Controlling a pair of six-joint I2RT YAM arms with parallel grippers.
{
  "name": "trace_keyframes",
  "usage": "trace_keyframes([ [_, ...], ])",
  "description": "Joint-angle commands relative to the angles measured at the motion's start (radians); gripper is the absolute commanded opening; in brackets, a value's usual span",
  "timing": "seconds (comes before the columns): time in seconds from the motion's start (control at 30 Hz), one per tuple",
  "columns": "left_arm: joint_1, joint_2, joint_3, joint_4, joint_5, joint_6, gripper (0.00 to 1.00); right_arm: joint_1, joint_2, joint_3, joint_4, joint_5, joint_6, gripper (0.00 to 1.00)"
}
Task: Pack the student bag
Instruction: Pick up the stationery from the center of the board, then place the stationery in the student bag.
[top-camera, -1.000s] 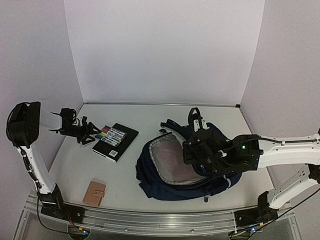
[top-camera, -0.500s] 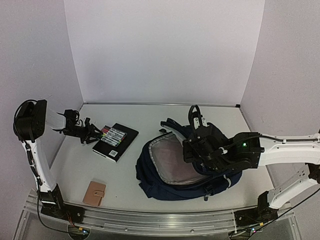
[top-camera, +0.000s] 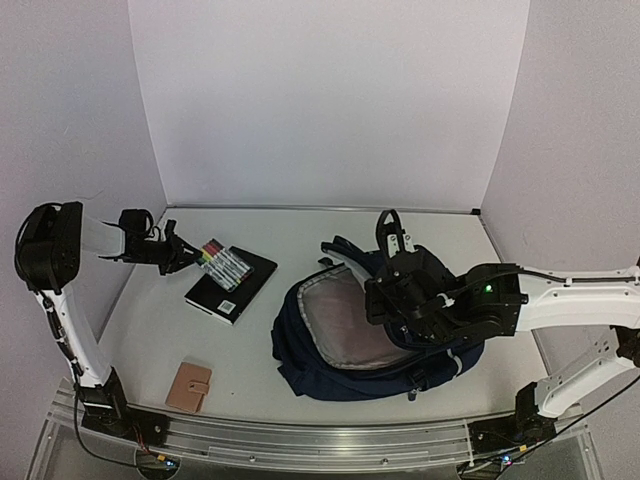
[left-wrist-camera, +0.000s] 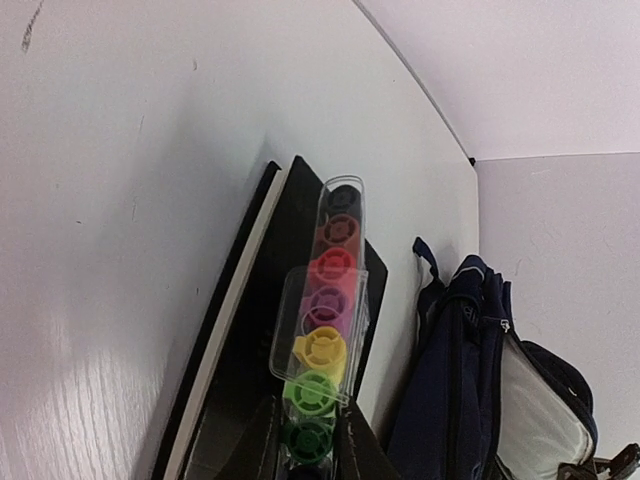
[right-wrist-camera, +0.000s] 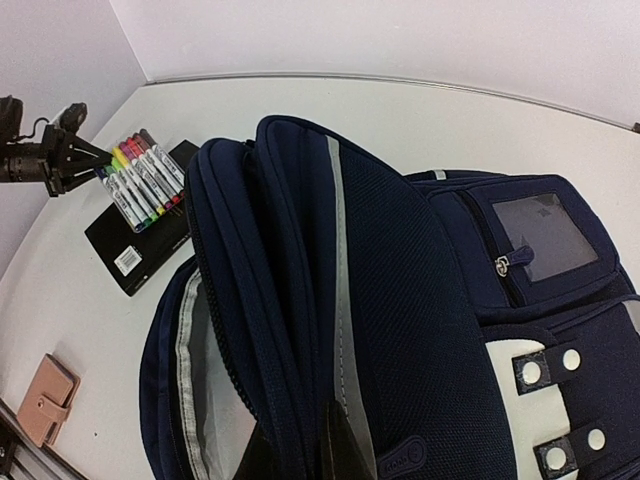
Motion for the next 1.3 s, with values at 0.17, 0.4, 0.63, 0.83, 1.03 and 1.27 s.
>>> trace_keyframes([
  [0.17,-0.065,-0.490,-0.174,0.084,-0.230,-0.322,0.00,-0.001,0.017,0.105,0.052,0.214,0.171,0.00],
  [0.4,-0.322,-0.729,-0.223,0.069,-0.490,-0.531,0.02,-0.032,0.117,0.206,0.051,0.261,0.204,0.00],
  [0.63,-0.570,-0.771,-0.255,0.162,-0.670,-0.659,0.01,-0.063,0.168,0.275,0.049,0.263,0.210,0.00],
  [0.83,-0.788,-0.684,-0.250,0.229,-0.809,-0.702,0.00,-0.065,0.171,0.308,0.050,0.281,0.224,0.00],
  [1.03,-0.891,-0.559,-0.244,0.331,-0.881,-0.744,0.00,-0.065,0.172,0.336,0.049,0.288,0.214,0.00],
  [1.27,-0.982,-0.310,-0.135,0.448,-0.824,-0.758,0.00,-0.065,0.183,0.364,0.052,0.288,0.189,0.00],
])
